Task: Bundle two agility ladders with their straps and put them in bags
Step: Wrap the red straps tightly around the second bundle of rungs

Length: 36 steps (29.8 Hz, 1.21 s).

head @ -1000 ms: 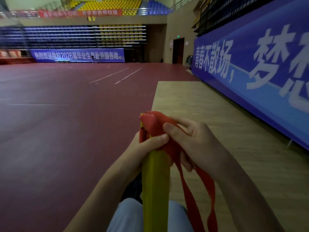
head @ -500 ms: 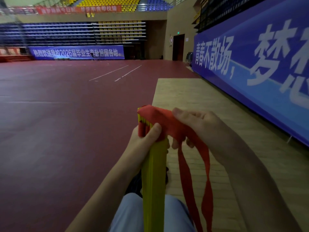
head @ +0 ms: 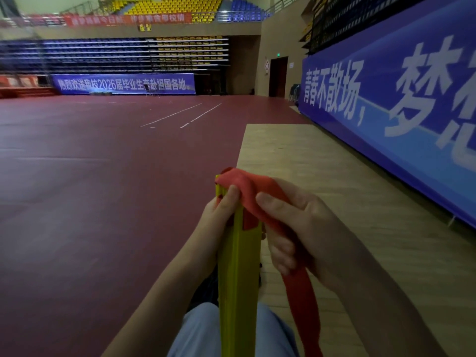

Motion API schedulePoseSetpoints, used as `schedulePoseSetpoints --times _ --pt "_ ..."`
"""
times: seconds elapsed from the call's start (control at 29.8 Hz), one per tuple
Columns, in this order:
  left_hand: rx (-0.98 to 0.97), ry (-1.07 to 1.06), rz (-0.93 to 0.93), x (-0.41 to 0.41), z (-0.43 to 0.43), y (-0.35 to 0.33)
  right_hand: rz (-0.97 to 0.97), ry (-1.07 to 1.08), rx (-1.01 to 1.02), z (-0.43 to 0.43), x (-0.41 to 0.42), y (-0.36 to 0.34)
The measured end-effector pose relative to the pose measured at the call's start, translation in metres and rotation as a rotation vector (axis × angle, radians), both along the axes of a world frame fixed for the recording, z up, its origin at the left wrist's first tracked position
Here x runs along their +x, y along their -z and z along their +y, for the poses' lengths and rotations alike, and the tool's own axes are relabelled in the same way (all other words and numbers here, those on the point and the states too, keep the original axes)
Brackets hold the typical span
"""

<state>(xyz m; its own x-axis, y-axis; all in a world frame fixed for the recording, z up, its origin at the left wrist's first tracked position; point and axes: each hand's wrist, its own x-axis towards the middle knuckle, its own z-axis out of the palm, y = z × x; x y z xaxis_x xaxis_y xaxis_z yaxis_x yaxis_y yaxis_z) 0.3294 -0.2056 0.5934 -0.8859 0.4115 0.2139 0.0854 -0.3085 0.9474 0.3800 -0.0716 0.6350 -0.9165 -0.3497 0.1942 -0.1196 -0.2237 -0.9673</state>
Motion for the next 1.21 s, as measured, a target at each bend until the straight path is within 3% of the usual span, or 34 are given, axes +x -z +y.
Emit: schedulePoseSetpoints --times 0.2,0.44,0.64,0.84,1.04,1.21 --pt "0.140 0.010 0.092 -0.008 -0.010 -0.012 0.059 0.012 0.055 0.006 -0.008 -0.010" --pt "0.041 -0.050 0.122 -0.004 0.002 -0.023 0.138 0.073 0.036 0.016 -0.017 -0.030" --pt "0.060 -0.148 0.155 0.002 0.004 -0.022 0.052 0.061 0.157 0.007 -0.002 -0.006" --pt "0.134 -0.046 0.163 -0.008 -0.004 -0.018 -0.010 -0.022 0.239 0.006 0.000 0.013" --pt "0.099 -0.059 0.088 -0.015 -0.009 -0.021 -0.139 0.085 0.184 0.022 -0.010 0.013" --pt "0.069 -0.078 0.090 -0.029 -0.003 -0.025 -0.070 0.133 0.113 0.027 -0.016 0.008"
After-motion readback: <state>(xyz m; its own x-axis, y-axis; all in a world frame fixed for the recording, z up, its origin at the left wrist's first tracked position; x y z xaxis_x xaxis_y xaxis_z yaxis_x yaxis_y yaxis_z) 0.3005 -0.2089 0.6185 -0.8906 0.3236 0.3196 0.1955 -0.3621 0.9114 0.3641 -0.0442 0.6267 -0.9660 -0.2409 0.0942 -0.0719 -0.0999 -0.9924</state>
